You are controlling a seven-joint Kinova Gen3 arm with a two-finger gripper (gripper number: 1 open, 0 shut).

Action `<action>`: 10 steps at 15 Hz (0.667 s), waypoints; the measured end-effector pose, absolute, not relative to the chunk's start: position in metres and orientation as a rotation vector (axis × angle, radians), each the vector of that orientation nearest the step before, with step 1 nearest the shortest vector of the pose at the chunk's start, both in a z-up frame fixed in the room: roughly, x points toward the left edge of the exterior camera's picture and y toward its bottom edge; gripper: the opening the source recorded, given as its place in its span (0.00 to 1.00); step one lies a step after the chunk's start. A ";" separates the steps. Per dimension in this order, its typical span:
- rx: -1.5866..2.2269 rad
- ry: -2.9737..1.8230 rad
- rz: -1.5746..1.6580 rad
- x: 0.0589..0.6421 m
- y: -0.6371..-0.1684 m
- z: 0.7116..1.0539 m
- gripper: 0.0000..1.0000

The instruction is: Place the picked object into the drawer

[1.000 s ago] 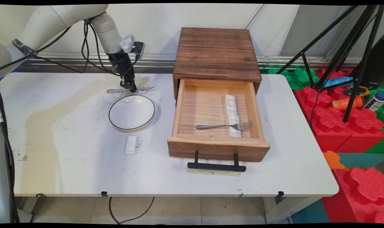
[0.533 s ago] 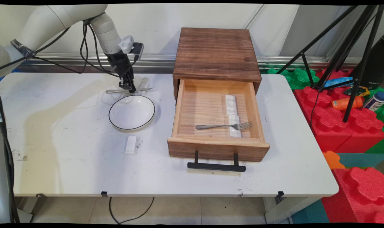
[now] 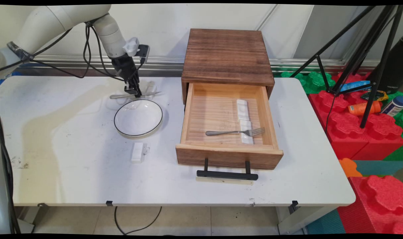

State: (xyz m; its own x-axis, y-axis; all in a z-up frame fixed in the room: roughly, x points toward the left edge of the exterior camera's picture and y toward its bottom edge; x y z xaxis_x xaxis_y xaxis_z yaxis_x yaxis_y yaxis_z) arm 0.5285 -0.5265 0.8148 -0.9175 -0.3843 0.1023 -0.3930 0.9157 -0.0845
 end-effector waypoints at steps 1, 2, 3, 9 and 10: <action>0.644 -2.983 0.178 0.529 -0.524 0.819 0.00; 0.681 -2.973 0.195 0.530 -0.522 0.824 0.00; 0.708 -2.966 0.207 0.530 -0.519 0.828 0.00; 0.902 -2.895 0.308 0.538 -0.493 0.866 0.00; 0.939 -2.878 0.333 0.541 -0.487 0.875 0.00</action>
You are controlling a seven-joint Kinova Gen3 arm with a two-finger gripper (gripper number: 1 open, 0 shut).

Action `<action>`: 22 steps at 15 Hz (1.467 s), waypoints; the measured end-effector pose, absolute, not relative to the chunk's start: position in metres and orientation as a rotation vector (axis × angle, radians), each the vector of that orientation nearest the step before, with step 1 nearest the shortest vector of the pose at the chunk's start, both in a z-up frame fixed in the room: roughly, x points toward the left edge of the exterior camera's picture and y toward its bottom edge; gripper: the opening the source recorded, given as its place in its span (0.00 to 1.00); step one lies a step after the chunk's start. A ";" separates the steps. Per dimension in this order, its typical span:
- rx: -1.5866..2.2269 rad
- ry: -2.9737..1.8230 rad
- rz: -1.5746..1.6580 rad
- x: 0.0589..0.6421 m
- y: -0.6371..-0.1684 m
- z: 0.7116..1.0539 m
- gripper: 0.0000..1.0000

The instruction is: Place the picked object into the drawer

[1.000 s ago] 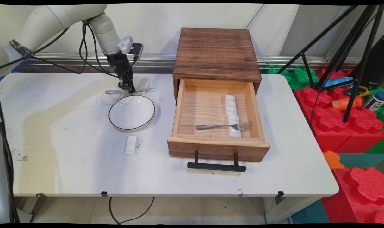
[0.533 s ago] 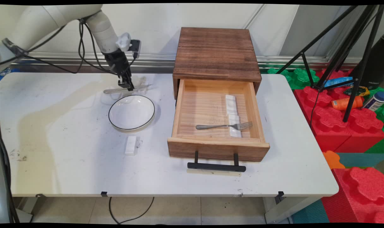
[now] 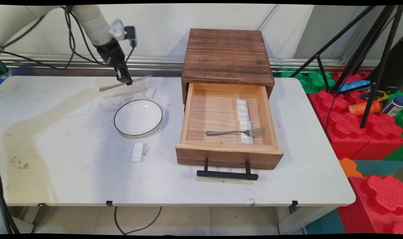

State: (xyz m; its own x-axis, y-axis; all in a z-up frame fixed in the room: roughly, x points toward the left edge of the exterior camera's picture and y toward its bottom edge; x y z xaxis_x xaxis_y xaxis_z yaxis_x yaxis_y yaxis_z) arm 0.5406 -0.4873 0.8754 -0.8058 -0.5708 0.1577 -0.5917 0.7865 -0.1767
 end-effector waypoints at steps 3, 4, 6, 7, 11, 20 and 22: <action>1.008 -2.834 0.391 0.544 -0.477 0.898 0.00; 1.021 -2.822 0.404 0.544 -0.474 0.904 0.00; 1.048 -2.790 0.437 0.541 -0.469 0.918 0.00; 1.056 -2.770 0.453 0.539 -0.466 0.927 0.00; 1.011 -2.705 0.508 0.516 -0.456 0.968 0.00; 0.792 -2.647 0.560 0.445 -0.446 1.027 0.00; 0.742 -2.637 0.564 0.427 -0.444 1.036 0.00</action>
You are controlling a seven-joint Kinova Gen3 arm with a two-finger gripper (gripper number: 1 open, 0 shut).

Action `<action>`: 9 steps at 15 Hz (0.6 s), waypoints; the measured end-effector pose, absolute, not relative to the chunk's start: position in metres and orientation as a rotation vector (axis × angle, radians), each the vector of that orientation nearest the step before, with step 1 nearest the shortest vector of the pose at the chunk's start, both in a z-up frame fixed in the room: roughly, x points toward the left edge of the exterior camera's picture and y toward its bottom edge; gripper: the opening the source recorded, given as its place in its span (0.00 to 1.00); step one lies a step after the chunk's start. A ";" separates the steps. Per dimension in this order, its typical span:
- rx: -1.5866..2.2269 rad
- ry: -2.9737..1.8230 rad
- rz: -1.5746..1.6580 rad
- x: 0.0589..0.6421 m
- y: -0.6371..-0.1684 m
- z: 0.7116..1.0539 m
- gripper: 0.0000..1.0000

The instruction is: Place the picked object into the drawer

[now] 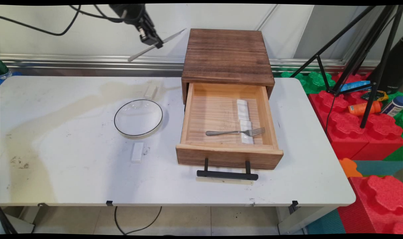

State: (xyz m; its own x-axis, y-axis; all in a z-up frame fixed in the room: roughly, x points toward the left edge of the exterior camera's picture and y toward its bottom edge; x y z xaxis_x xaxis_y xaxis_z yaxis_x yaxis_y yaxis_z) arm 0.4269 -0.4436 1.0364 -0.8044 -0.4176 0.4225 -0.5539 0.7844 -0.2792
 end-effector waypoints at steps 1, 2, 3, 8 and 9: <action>0.715 -2.630 0.565 0.416 -0.442 1.041 0.00; 0.686 -2.621 0.565 0.402 -0.441 1.045 0.00; 0.656 -2.613 0.563 0.388 -0.439 1.049 0.00; 0.563 -2.583 0.541 0.338 -0.436 1.057 0.00; 0.545 -2.574 0.531 0.325 -0.436 1.057 0.00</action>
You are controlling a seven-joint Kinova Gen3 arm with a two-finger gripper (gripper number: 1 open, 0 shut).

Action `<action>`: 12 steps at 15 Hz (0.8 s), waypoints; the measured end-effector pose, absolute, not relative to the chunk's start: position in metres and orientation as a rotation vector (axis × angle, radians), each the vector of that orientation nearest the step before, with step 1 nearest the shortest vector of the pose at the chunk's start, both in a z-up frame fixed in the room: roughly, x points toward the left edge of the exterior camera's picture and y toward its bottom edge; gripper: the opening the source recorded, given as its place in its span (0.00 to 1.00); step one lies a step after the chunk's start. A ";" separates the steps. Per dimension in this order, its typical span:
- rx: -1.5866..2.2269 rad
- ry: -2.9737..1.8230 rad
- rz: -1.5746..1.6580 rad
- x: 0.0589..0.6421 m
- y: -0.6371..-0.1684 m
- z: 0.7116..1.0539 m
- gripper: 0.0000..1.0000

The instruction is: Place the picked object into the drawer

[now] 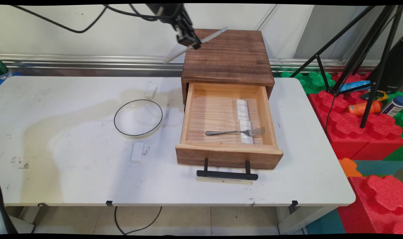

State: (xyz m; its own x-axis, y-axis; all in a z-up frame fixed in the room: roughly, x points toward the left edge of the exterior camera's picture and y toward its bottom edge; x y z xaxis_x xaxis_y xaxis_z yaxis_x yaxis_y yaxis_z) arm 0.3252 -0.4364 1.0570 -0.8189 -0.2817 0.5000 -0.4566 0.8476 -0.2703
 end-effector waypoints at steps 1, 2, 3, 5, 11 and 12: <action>0.528 -2.566 0.520 0.313 -0.437 1.056 0.00; 0.516 -2.559 0.510 0.304 -0.438 1.055 0.00; 0.503 -2.552 0.497 0.293 -0.439 1.053 0.00; 0.484 -2.542 0.474 0.277 -0.441 1.046 0.00; 0.459 -2.534 0.416 0.245 -0.457 1.010 0.00; 0.457 -2.534 0.406 0.241 -0.461 1.002 0.00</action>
